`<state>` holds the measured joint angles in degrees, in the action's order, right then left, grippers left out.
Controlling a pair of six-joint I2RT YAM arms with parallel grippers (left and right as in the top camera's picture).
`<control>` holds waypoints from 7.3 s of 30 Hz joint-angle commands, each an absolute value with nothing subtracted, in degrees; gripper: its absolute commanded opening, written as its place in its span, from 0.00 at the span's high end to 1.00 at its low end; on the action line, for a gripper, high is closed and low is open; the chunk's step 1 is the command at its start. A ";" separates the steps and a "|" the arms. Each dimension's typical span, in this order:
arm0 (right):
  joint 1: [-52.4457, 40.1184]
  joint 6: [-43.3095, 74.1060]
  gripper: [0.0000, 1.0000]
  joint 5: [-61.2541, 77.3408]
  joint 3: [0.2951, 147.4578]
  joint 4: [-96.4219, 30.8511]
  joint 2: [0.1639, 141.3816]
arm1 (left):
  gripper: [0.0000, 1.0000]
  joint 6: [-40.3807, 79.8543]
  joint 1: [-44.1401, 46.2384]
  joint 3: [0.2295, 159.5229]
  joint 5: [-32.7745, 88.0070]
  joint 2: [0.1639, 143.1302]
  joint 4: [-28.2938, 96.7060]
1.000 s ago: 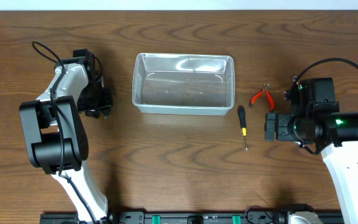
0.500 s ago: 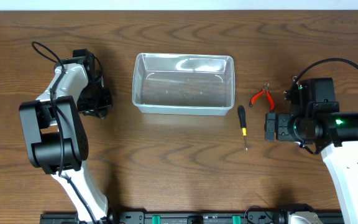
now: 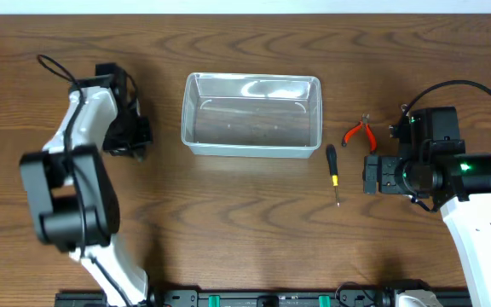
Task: Pack container
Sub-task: 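Carry the tool into the container with the left gripper and release, then move the left gripper to the blue box and grasp it, then lift the blue box into the container with the left gripper and release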
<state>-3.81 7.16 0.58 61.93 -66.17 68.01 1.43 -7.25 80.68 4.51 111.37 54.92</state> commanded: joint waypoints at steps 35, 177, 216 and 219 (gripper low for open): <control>-3.73 6.57 0.01 0.23 63.16 -69.04 67.61 | 0.94 -53.98 25.32 80.90 10.96 109.12 40.56; -3.73 5.50 0.01 0.21 63.16 -68.58 67.64 | 0.94 -16.19 -26.28 68.47 7.16 108.55 39.33; -3.73 5.50 0.01 0.25 63.16 -67.53 67.61 | 0.94 -62.54 27.59 84.51 10.55 100.07 39.22; -3.73 5.50 0.01 0.25 63.16 -67.75 67.61 | 0.94 -62.06 27.73 84.51 10.57 104.51 38.72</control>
<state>-3.81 6.26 0.54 62.11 -67.64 67.99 -60.29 27.90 84.55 10.44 101.60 38.85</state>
